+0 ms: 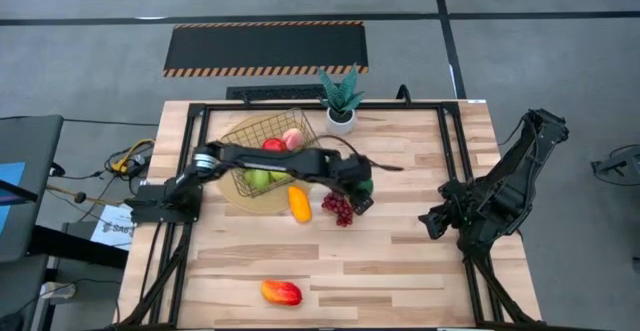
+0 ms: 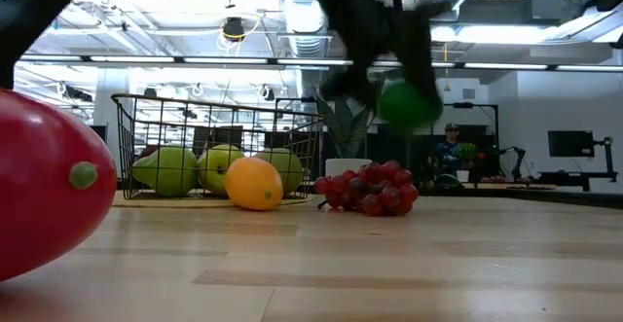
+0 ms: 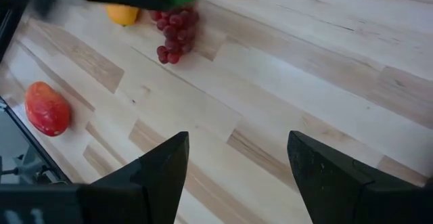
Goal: Build produce basket
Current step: Put the green lime into the wire basket
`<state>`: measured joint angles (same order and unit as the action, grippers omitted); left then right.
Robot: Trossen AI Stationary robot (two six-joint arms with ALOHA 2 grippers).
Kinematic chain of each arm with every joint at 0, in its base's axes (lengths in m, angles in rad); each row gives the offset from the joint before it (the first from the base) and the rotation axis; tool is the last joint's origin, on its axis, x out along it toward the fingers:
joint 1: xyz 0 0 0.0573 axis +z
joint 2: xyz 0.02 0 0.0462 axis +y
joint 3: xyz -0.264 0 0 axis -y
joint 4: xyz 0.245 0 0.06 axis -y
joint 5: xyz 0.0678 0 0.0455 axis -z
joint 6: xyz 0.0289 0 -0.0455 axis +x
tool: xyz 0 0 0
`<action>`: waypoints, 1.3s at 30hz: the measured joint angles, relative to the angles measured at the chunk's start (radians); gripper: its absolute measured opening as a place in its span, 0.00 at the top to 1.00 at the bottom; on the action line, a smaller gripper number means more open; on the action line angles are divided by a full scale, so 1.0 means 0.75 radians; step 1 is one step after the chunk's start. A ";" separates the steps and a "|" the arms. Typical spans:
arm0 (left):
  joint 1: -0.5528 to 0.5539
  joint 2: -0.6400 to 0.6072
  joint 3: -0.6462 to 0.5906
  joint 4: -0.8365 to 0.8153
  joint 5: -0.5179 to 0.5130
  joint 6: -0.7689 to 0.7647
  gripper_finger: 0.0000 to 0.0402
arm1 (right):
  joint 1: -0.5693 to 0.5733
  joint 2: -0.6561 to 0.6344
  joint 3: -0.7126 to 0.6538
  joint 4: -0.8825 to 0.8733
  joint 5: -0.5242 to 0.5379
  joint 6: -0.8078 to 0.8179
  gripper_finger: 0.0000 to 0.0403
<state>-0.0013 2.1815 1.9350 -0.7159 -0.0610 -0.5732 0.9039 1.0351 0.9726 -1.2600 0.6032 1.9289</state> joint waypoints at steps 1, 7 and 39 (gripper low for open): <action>0.000 -0.045 0.000 -0.003 0.035 -0.006 0.31 | 0.000 0.001 0.000 -0.003 0.000 0.000 0.32; -0.008 -0.320 0.001 -0.009 0.132 -0.033 0.31 | -0.001 0.001 0.000 -0.019 0.001 -0.001 0.32; -0.156 -0.946 0.003 0.926 1.056 -0.369 0.31 | -0.004 0.000 0.000 -0.062 0.044 0.000 0.32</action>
<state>-0.1180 1.4723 1.9369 -0.0211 0.7311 -0.8503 0.9009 1.0351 0.9726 -1.3063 0.6361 1.9293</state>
